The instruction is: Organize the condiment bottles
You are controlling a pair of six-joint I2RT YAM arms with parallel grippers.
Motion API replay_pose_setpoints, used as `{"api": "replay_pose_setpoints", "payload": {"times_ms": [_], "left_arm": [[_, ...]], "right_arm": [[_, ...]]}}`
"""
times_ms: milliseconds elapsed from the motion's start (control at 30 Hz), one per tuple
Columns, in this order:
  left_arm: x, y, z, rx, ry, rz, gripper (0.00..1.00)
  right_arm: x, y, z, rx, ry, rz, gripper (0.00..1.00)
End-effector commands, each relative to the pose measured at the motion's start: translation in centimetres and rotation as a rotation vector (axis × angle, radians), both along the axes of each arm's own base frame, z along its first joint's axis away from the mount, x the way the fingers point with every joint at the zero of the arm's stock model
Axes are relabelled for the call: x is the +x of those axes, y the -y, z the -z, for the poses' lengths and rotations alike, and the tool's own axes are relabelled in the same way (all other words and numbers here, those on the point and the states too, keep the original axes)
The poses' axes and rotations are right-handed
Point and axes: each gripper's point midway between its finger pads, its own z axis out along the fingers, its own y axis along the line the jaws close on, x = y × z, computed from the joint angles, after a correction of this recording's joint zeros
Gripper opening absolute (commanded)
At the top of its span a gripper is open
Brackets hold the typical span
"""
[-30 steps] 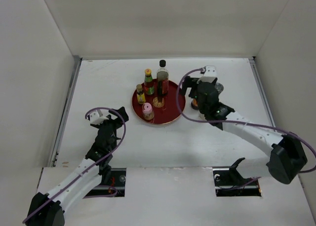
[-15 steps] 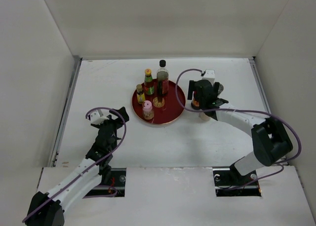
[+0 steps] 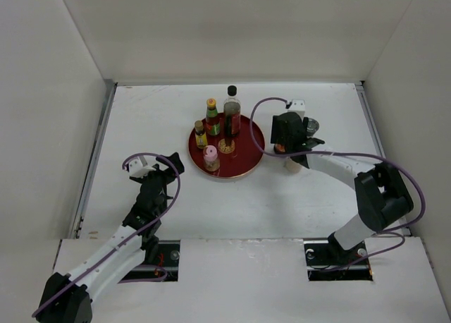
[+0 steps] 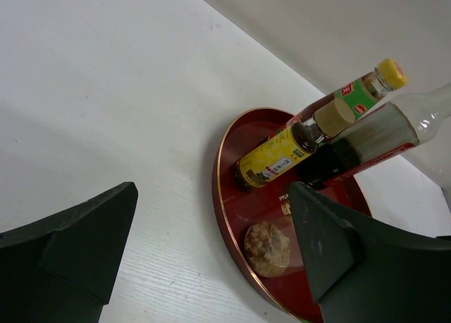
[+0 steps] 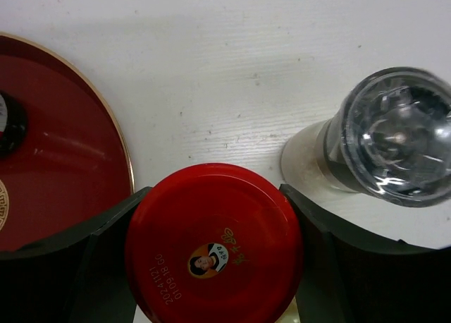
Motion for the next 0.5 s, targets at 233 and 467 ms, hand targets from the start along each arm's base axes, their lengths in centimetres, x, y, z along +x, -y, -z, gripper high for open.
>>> {"api": "replay_pose_setpoints", "payload": {"times_ms": [233,467], "left_arm": [[0.2,0.1,-1.2,-0.032,0.044,0.005,0.89],[0.2,0.3,-1.0,-0.029,0.037,0.011,0.89]], "right_arm": [[-0.3,-9.2,-14.7,0.151,0.354,-0.187,0.56],[0.6,-18.0,-13.8,0.186,0.361,-0.335,0.56]]}}
